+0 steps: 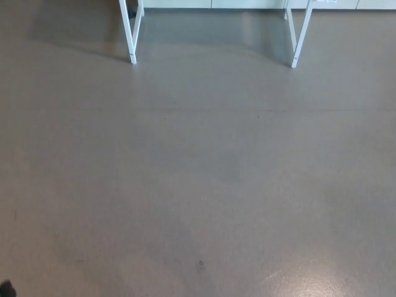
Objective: The robot walk towards a table in front and uses its left hand to pick up the pot from the base and pour water to the cup on the right hand side
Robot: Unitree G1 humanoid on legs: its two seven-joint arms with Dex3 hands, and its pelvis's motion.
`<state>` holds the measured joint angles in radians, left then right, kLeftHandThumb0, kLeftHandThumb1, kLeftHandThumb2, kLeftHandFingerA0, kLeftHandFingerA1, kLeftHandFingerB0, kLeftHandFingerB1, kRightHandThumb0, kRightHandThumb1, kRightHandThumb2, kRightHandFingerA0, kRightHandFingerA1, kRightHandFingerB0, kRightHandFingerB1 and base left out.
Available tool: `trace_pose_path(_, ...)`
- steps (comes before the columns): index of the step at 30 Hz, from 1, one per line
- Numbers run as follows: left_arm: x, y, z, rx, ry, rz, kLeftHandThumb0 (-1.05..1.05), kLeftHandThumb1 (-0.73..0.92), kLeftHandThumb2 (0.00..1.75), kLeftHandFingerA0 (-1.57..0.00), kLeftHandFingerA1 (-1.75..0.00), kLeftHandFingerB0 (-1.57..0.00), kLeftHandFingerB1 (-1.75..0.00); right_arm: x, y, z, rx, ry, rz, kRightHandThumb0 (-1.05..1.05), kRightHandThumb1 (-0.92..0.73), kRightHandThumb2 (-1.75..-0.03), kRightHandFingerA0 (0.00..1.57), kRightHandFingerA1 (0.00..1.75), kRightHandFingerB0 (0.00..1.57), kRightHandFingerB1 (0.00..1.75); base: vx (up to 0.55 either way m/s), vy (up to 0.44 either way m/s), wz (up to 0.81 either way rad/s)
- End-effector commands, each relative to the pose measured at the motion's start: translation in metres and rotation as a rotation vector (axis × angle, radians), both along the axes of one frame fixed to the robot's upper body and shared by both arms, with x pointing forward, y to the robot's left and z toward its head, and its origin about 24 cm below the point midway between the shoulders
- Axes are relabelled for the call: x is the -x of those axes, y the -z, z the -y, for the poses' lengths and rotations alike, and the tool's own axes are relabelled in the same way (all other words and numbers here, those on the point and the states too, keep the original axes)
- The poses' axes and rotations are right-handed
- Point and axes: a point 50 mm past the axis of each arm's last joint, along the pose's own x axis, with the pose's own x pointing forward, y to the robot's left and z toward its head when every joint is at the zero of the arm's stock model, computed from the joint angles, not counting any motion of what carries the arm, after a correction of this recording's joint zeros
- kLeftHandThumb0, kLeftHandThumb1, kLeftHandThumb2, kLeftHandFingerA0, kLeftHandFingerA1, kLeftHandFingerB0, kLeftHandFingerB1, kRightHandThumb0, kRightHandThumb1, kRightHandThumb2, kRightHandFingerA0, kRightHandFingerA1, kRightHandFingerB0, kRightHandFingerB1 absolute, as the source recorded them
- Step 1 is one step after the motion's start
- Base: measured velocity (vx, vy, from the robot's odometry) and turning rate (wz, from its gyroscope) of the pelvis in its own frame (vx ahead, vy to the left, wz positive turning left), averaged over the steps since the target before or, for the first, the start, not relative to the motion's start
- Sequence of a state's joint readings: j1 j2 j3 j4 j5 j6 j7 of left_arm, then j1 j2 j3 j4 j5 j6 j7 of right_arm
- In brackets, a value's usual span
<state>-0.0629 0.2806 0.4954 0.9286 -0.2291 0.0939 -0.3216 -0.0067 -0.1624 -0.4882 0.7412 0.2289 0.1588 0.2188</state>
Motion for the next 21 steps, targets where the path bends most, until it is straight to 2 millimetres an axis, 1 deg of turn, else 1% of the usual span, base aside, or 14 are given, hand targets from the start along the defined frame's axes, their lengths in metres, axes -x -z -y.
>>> trace_pose_path(1,-0.001,-0.009,-0.01,0.199,-0.053,0.116,-0.07,0.83,0.64,-0.28,-0.43,-0.14,-0.31,0.001,-0.004,0.001,-0.214,0.11,0.096,-0.08,-0.46,-0.9,0.28,0.55,0.12,0.48,0.0,0.0,0.0)
trace_pose_path(7,0.0,-0.01,-0.011,0.209,-0.058,0.118,-0.08,0.83,0.66,-0.28,-0.43,-0.14,-0.32,0.001,-0.005,0.001,-0.22,0.109,0.094,-0.09,-0.47,-0.9,0.27,0.54,0.11,0.47,0.0,0.0,0.0)
trace_pose_path(9,0.002,-0.01,-0.011,0.215,-0.043,0.122,-0.09,0.8,0.64,-0.28,-0.43,-0.13,-0.31,0.003,-0.005,0.001,-0.23,0.112,0.093,-0.08,-0.46,-0.9,0.3,0.55,0.12,0.47,0.0,0.0,0.0)
trace_pose_path(14,0.007,-0.007,-0.011,0.211,-0.06,0.104,-0.09,0.83,0.66,-0.27,-0.42,-0.16,-0.33,0.009,-0.004,0.001,-0.228,0.118,0.075,-0.1,-0.46,-0.9,0.28,0.54,0.12,0.48,0.0,0.0,0.0)
trace_pose_path(15,0.008,-0.007,-0.011,0.21,-0.06,0.102,-0.09,0.83,0.66,-0.28,-0.43,-0.16,-0.33,0.01,-0.004,0.001,-0.232,0.113,0.076,-0.09,-0.47,-0.9,0.26,0.54,0.09,0.46,0.0,0.0,0.0)
trace_pose_path(16,0.008,-0.007,-0.011,0.209,-0.062,0.099,-0.06,0.59,0.99,-0.2,-0.54,-0.07,-0.47,0.011,-0.004,0.001,-0.236,0.106,0.077,-0.09,-0.47,-0.9,0.23,0.53,0.09,0.47,0.0,0.0,0.0)
trace_pose_path(17,0.008,-0.007,-0.011,0.21,-0.066,0.099,-0.06,0.59,0.99,-0.2,-0.54,-0.07,-0.47,0.011,-0.004,0.001,-0.237,0.106,0.077,-0.09,-0.47,-0.9,0.23,0.53,0.09,0.47,0.0,0.0,0.0)
trace_pose_path(18,0.009,-0.006,-0.011,0.206,-0.068,0.094,-0.05,0.58,0.98,-0.2,-0.54,-0.08,-0.47,0.013,-0.004,0.001,-0.23,0.097,0.072,-0.09,-0.48,-0.91,0.23,0.52,0.09,0.46,0.0,0.0,0.0)
trace_pose_path(19,0.01,-0.006,-0.011,0.204,-0.067,0.093,-0.07,0.81,0.63,-0.29,-0.43,-0.16,-0.32,0.013,-0.004,0.002,-0.229,0.093,0.071,-0.09,-0.48,-0.91,0.22,0.52,0.09,0.46,0.0,0.0,0.0)
trace_pose_path(21,0.01,-0.006,-0.011,0.207,-0.068,0.096,-0.07,0.8,0.63,-0.29,-0.43,-0.16,-0.32,0.014,-0.004,0.002,-0.229,0.095,0.072,-0.08,-0.47,-0.9,0.22,0.52,0.09,0.47,-0.01,0.0,-0.16)
